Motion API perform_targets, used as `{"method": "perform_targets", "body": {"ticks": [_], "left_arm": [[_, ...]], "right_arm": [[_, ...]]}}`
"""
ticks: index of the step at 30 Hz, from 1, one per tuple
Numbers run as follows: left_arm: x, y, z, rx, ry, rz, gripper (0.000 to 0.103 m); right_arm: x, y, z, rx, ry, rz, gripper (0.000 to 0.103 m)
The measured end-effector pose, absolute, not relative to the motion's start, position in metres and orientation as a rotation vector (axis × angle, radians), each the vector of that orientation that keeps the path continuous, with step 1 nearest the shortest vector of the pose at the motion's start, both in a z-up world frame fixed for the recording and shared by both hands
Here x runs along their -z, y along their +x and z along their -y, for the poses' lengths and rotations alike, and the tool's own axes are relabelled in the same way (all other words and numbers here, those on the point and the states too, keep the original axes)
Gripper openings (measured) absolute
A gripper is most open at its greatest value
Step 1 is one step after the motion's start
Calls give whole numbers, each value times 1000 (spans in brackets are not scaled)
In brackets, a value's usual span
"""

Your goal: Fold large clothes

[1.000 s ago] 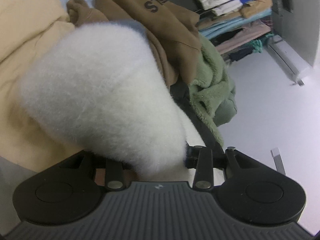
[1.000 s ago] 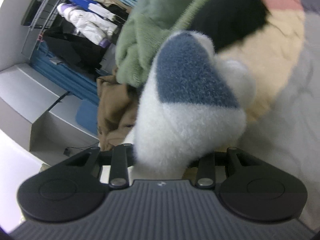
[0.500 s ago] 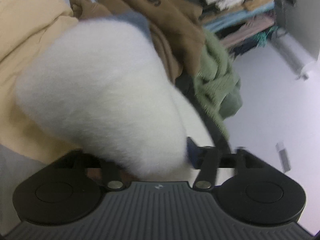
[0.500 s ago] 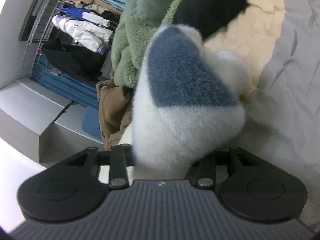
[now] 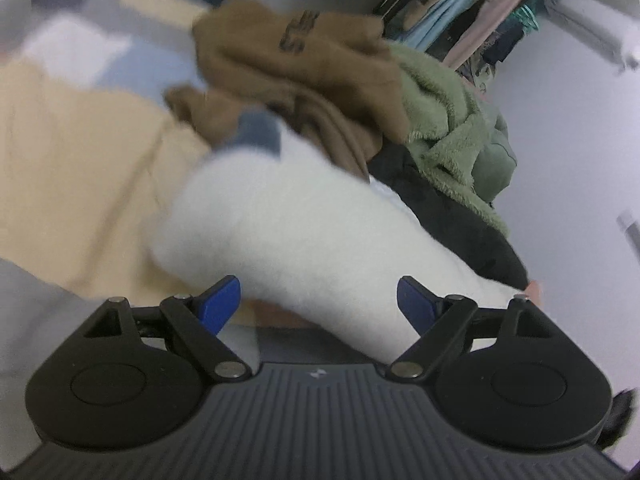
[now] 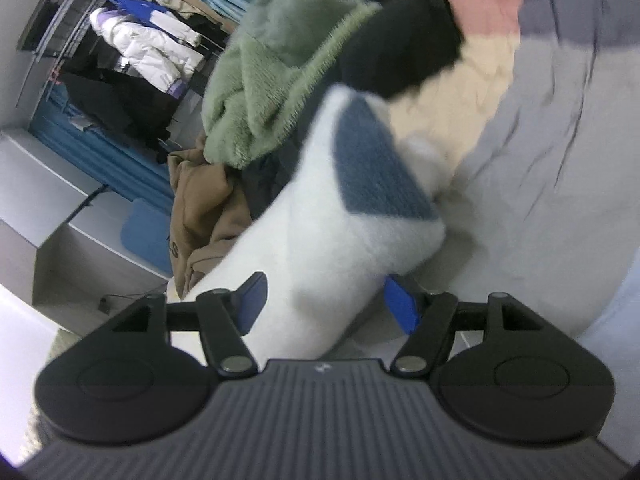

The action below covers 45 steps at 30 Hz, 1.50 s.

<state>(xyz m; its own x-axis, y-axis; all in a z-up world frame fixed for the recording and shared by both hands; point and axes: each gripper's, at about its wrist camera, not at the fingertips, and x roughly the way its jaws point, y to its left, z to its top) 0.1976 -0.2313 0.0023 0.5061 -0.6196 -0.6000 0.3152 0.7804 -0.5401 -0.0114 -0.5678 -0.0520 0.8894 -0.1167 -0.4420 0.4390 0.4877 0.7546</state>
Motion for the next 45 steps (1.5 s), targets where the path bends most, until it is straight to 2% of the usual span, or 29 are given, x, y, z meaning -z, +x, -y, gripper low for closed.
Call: {"method": "perform_targets", "body": {"ticks": [10,15,20,26,45], "left_arm": [[-120,128,211,639,-181,-646,88],[-159,86,198,682,-117,-551,88],[-183,41,187,705,-80,-450,88],[-191,-8,174,716,-48,-356,88],[-155,-56,130,746,-75,-354,88]], "right_arm": [[-68,-33,519,277,763,-215,68],[-117,-40,482,256,607,-197,68],[-140,-55,439,255,464,-204,68],[-146,-78,396,235,376,-198,68],[-130,-104,313,254,198,-228,68]]}}
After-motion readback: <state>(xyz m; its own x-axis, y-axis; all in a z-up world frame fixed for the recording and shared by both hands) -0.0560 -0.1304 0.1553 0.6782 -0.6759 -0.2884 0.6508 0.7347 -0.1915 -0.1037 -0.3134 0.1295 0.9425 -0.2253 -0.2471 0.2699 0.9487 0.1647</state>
